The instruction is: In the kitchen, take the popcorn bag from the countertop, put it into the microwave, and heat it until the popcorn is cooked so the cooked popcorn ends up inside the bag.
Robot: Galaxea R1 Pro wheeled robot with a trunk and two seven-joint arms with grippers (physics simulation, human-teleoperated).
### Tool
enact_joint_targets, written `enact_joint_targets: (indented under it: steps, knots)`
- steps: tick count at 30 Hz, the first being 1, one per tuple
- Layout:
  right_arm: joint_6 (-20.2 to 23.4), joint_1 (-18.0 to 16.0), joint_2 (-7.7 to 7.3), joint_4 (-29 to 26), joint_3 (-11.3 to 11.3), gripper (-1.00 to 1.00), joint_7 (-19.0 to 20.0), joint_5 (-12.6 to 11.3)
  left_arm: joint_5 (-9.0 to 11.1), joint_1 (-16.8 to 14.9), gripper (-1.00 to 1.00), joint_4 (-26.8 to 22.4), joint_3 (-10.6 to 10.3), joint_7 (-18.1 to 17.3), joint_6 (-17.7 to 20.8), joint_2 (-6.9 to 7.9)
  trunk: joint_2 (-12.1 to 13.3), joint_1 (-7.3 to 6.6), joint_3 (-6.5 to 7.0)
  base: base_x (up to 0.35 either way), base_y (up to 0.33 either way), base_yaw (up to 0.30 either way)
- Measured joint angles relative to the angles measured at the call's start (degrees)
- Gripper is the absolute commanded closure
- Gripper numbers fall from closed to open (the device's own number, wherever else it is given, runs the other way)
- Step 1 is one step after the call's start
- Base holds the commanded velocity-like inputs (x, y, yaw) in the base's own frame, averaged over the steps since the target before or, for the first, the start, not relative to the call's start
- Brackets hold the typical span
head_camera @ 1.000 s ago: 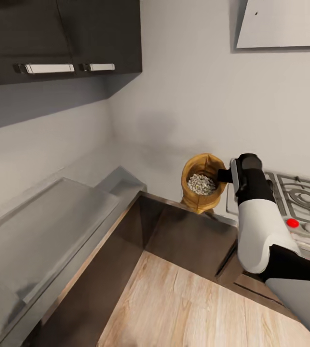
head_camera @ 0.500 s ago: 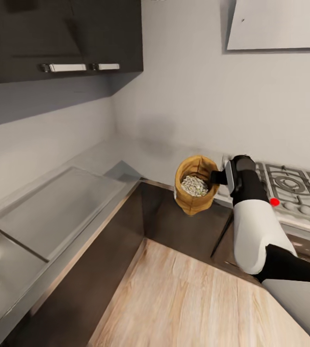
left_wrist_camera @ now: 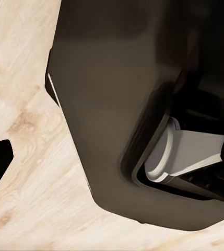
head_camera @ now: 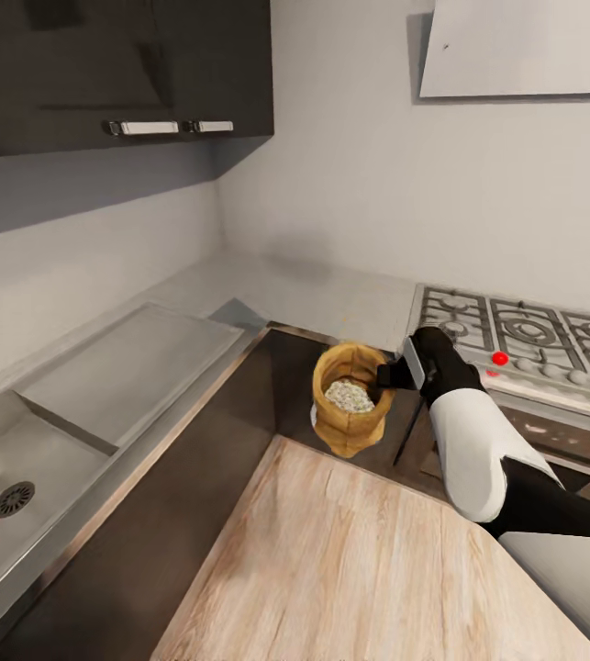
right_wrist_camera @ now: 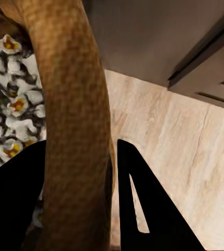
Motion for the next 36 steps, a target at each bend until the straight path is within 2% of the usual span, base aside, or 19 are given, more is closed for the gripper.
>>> enact_joint_targets:
  steps: [5, 7, 10, 14, 16, 20, 22, 24, 36]
  knots:
    - [0.0, 0.0, -0.16, 5.3, 0.0, 1.00, 2.7, -0.2, 0.0, 0.0, -1.00, 0.0, -0.1, 0.0, 0.0, 0.03, 0.0, -0.01, 0.00, -0.002, 0.000, 0.000]
    - [0.0, 0.0, -0.22, 6.4, 0.0, 1.00, 2.8, -0.2, 0.0, 0.0, -1.00, 0.0, -0.1, 0.0, 0.0, 0.03, 0.0, -0.01, 0.00, 0.000, 0.000, 0.000]
    - [-0.4, 0.0, -0.31, 11.2, -0.1, 1.00, 2.9, 0.0, 0.0, 0.0, -1.00, 0.0, -0.1, 0.0, 0.0, 0.03, 0.0, -0.01, 0.00, 0.000, 0.000, 0.000]
    - [-5.8, -0.1, -0.48, 15.3, -0.1, 1.00, 2.9, 0.0, 0.0, 0.0, -1.00, 0.0, -0.1, 0.0, 0.0, 0.03, 0.0, -0.01, 0.00, 0.000, 0.000, 0.000]
    - [-6.7, -0.1, -0.54, 16.5, -0.1, 1.00, 2.8, 0.0, 0.0, 0.0, -1.00, 0.0, -0.1, 0.0, 0.0, 0.03, 0.0, -0.01, 0.06, 0.000, 0.000, 0.000]
    - [-7.2, 0.4, -0.71, 17.2, -0.2, 1.00, 2.9, 0.2, 0.0, 0.0, -1.00, 0.0, -0.1, 0.0, 0.0, 0.04, 0.0, -0.01, 0.39, 0.000, 0.000, 0.000]
    - [-6.7, 0.6, -1.95, 17.2, -0.2, 1.00, 2.9, 0.3, 0.1, 0.0, -1.00, 0.0, 0.0, 0.0, -0.1, 0.09, 0.0, -0.01, 0.57, 0.000, 0.000, -0.002]
    - [-6.3, 0.6, -2.21, 17.2, -0.2, 1.00, 2.8, 0.0, 0.1, 0.0, -1.00, 0.0, 0.0, 0.0, -0.1, 0.10, 0.0, -0.01, 0.76, 0.000, 0.000, -0.044]
    - [-2.1, 0.6, -2.34, 17.0, -0.2, 1.00, 2.8, -0.2, 0.3, 0.0, -1.00, 0.0, 0.2, 0.0, 0.0, 0.12, 0.0, -0.01, 1.86, 0.000, 0.000, -0.106]
